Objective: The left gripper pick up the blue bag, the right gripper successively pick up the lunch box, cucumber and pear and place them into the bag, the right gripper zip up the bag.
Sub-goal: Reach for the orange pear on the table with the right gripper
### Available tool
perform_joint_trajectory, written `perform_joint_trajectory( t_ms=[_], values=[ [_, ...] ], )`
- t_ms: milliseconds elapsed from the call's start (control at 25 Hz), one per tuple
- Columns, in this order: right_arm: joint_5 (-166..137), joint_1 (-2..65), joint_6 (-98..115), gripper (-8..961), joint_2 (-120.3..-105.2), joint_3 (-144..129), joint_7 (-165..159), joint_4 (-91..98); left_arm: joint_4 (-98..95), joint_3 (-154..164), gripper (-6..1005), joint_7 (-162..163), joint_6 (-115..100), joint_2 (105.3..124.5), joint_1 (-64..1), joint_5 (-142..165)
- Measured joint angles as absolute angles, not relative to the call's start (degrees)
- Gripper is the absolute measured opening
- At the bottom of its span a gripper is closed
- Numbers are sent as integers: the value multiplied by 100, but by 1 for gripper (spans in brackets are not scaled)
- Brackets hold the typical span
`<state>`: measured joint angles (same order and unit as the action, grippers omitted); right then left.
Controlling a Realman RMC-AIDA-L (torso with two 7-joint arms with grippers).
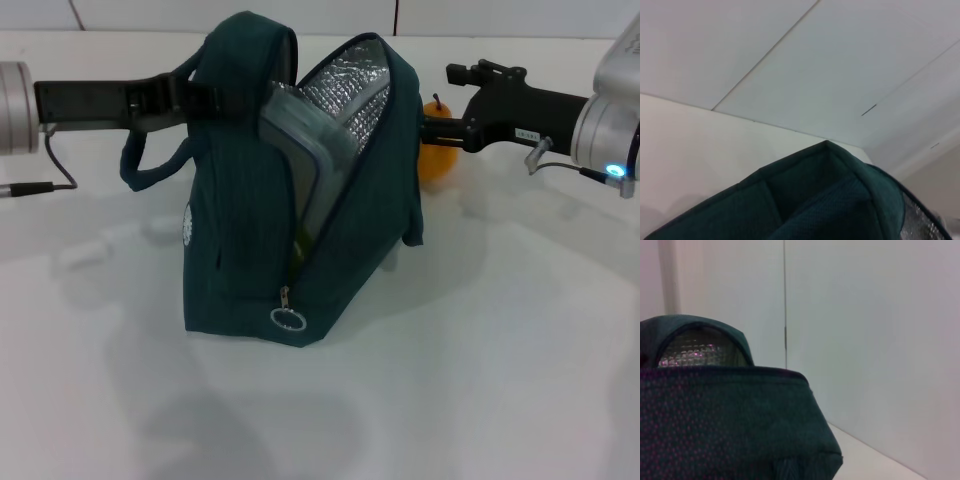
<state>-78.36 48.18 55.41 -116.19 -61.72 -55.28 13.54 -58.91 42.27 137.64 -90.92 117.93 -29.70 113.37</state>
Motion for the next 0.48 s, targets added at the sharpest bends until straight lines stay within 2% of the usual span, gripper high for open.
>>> perform_joint_trajectory(
  t_ms=[480],
  values=[
    [-7769, 4876, 5616, 836, -11619, -6524, -5581, 1404, -5889, 4227, 50, 13922, -9094, 11778, -3006, 11267]
  ],
)
